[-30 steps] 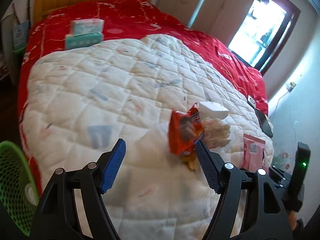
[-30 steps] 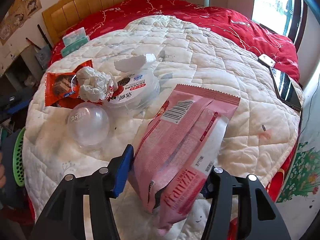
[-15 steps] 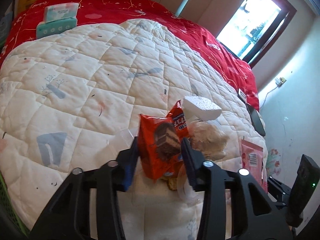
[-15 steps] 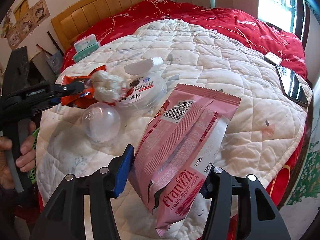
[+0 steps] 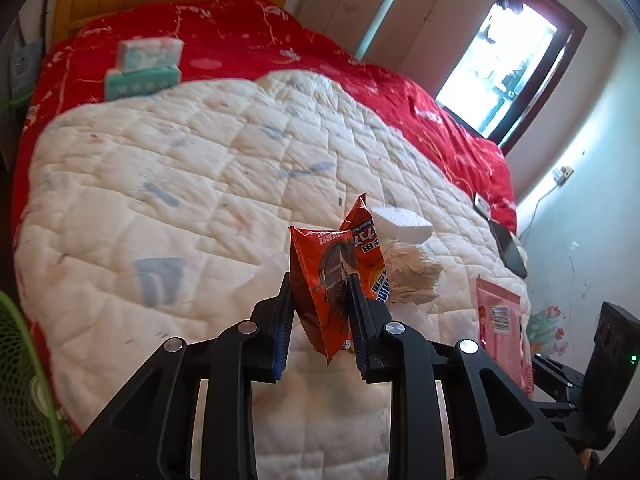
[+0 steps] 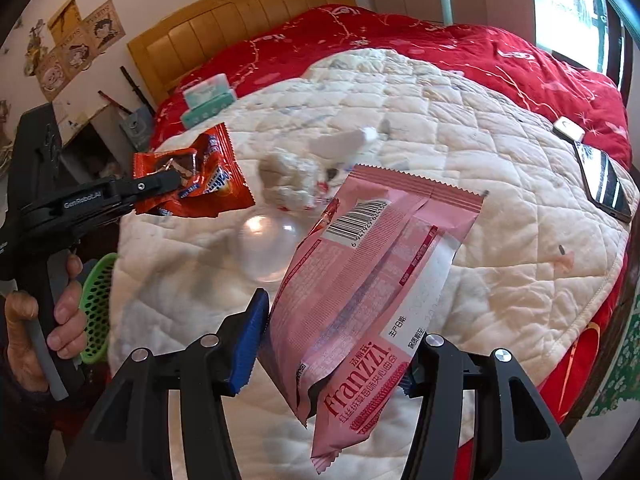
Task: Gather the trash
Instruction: 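Grasp the red snack wrapper with the left tool while the right tool holds the pink wrapper, then carry both wrappers to the wastebasket and release the red wrapper from the left tool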
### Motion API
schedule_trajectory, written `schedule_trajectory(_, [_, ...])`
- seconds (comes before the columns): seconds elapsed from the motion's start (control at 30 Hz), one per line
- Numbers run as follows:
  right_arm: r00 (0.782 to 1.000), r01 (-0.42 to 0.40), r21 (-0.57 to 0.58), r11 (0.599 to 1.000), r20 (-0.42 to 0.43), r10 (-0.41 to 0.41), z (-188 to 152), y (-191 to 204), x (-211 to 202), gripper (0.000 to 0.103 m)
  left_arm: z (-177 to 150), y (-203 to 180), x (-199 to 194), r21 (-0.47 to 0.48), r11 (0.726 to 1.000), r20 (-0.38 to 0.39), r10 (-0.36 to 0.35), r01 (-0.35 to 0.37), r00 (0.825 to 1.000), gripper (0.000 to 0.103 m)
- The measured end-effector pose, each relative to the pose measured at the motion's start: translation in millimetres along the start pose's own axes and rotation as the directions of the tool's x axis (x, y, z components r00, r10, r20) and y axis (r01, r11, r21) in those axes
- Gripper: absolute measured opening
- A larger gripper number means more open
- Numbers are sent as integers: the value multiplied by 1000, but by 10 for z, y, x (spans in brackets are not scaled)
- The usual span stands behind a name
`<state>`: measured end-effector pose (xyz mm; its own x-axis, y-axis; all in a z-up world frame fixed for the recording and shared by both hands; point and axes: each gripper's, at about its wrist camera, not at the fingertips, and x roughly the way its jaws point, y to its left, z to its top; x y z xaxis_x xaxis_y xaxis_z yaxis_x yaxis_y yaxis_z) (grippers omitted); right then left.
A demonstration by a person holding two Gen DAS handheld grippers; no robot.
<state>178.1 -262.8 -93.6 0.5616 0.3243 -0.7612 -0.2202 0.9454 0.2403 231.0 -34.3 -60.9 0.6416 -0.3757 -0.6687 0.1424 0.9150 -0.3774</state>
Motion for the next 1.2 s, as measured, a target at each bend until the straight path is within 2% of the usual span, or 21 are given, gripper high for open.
schedule_trajectory(0.3, [998,-49,-54,997,22,50,-37,427,-154,52,-137,366,-776,-78,996,98,57,-50,994,25])
schedule_trajectory(0.57, [994,-103,-135,985,17,106,-90,943,-218,52,-430,907,-1417,-165,974,146,179,-154,973,25])
schedule_trajectory(0.77, [988,-153,-194,969,-9,155,-99,1365,-143,52,-690,1397,-1826,-239,938,152,290,-250,945,25])
schedule_trajectory(0.87, [983,-185,-221,958,-24,184,-81,1596,-89,52,-804,1664,-1989,-280,911,141,351,-303,926,25])
schedule_trajectory(1.2, [968,-252,-297,921,-77,239,-84,2224,132,52,-1011,2392,-2090,-382,835,49,447,-397,893,28])
